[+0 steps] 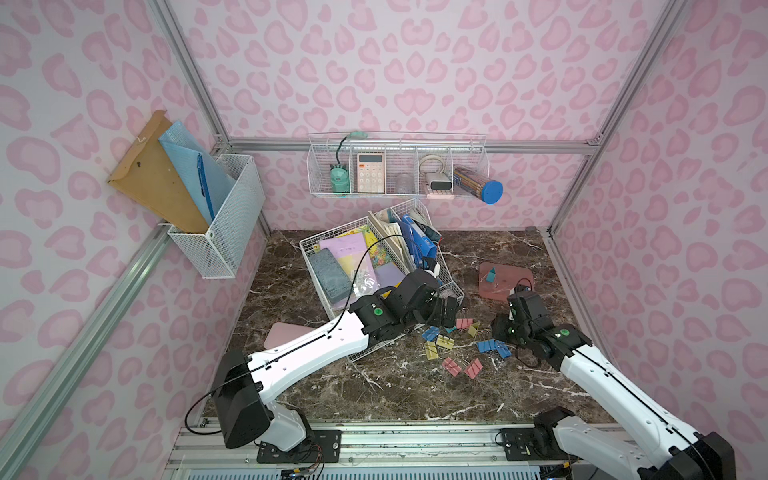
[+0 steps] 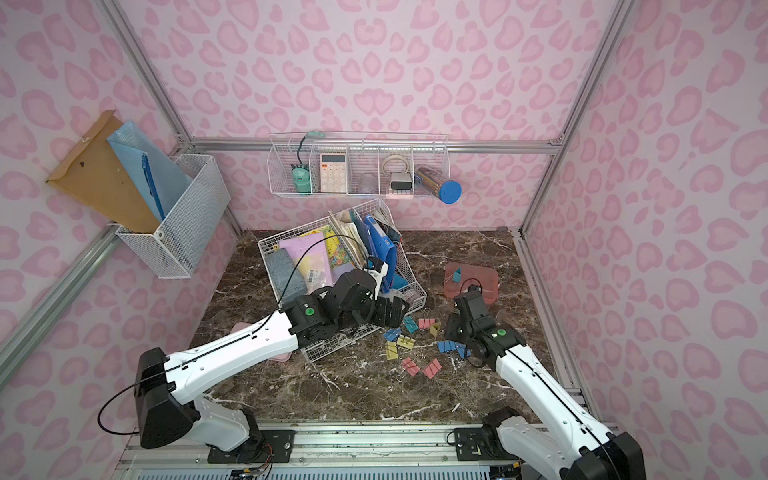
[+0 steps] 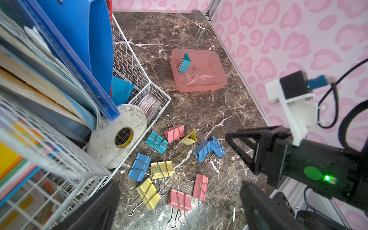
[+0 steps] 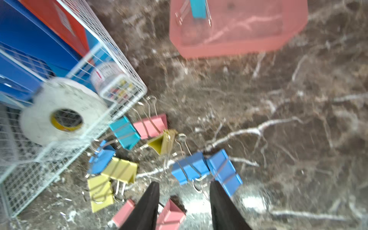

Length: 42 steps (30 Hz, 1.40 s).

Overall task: Put the binder clips in the storage box
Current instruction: Pick up the binder clip at the center of the board.

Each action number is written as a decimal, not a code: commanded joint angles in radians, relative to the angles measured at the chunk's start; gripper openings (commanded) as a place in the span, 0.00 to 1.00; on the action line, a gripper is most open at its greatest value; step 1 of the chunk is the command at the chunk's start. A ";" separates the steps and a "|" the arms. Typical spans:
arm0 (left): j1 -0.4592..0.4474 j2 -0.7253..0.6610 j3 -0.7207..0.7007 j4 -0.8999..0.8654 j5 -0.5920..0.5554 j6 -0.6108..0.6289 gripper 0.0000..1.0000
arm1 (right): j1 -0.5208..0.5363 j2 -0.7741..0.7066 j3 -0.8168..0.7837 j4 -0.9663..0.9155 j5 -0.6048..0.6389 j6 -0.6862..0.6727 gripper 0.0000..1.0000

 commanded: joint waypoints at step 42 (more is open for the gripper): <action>0.000 -0.052 -0.022 -0.011 -0.045 0.010 0.99 | 0.137 0.265 0.108 -0.166 0.456 0.051 0.00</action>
